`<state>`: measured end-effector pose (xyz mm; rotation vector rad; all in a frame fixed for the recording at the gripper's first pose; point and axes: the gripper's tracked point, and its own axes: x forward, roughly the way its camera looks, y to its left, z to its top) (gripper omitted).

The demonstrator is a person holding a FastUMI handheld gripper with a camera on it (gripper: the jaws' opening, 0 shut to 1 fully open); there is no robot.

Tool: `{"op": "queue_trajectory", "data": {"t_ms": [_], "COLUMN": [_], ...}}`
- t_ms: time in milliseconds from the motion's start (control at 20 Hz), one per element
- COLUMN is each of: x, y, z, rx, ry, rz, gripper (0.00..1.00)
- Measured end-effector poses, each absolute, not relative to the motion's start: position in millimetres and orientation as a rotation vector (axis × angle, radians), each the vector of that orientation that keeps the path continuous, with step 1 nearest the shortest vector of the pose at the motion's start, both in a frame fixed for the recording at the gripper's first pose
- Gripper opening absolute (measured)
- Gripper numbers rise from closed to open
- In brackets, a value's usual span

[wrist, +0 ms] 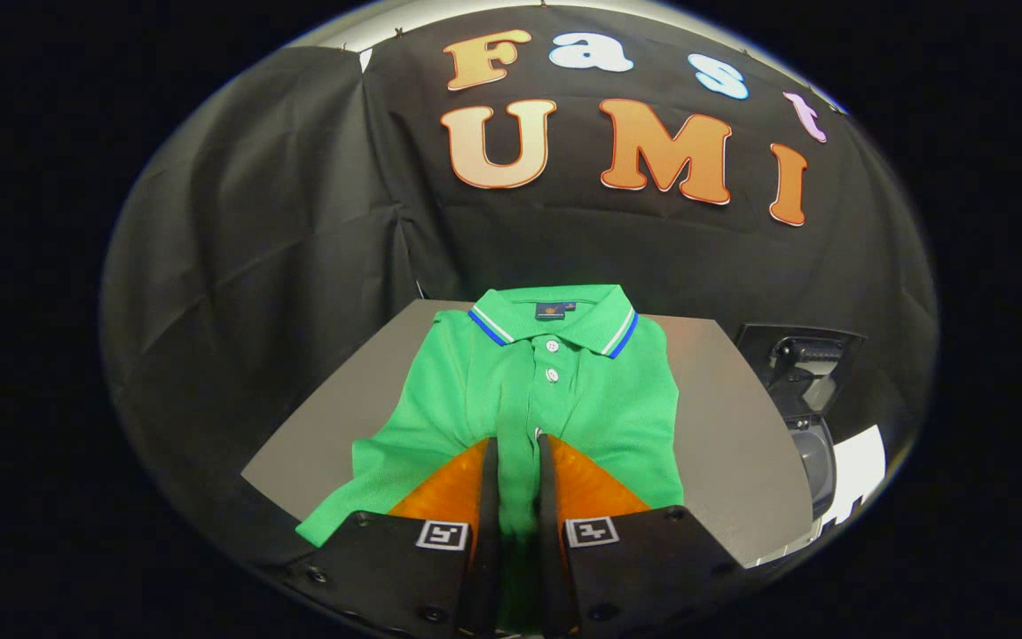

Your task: Put the clothes into the washing machine and then close the washing machine lid.

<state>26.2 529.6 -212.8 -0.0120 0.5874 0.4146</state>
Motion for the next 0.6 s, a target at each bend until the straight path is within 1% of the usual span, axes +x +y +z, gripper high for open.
{"op": "queue_trajectory", "data": {"t_ms": [50, 100, 150, 450, 600], "x": [28.7, 31.7, 26.7, 24.8, 20.6], "y": [531.7, 531.0, 528.4, 523.2, 517.4], "z": [-212.0, -210.7, -208.0, -180.9, -154.3], "rx": [0.012, 0.049, 0.069, 0.153, 0.171], "ry": [0.571, 0.554, 0.543, 0.431, 0.357], "rz": [0.428, 0.430, 0.437, 0.464, 0.487], "gripper": [0.18, 0.18, 0.11, 0.11, 0.11]}}
